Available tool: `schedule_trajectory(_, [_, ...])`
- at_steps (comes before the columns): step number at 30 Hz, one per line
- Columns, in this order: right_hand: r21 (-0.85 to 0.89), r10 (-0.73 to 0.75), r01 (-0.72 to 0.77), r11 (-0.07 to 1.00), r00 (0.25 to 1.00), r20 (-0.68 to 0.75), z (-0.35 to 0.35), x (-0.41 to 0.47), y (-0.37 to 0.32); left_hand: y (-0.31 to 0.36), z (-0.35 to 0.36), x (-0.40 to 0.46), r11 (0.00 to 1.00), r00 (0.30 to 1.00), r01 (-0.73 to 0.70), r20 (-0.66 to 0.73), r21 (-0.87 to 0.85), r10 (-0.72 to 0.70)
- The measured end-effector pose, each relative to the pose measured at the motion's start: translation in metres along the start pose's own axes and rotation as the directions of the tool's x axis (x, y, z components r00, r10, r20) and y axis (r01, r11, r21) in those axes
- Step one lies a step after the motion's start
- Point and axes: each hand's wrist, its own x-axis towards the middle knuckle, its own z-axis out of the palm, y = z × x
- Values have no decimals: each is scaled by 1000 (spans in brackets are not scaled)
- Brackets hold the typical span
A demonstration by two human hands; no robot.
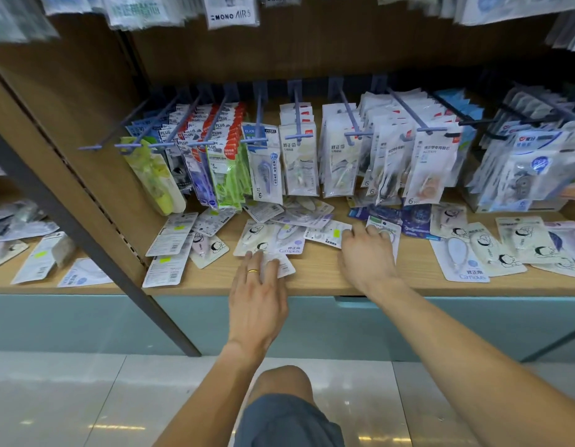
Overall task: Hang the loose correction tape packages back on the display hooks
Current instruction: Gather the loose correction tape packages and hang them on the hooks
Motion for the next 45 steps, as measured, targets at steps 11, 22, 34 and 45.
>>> schedule_trajectory(11, [31, 6, -1, 1000, 989, -146, -24, -14, 2, 13, -25, -14, 983, 952, -10, -302, -185, -47])
schedule_trajectory(22, [827, 500, -562, 18, 721, 480, -2, -49, 0, 50, -46, -4, 289, 555, 500, 46, -816, -831])
schedule_trajectory(34, [851, 624, -522, 53, 683, 380, 0, -42, 16, 71, 8, 5, 417, 636, 716, 278, -560, -720])
schedule_trajectory(45, [556, 447, -381, 739, 894, 20, -6, -53, -19, -5, -3, 25, 980, 980, 192, -50, -52, -194])
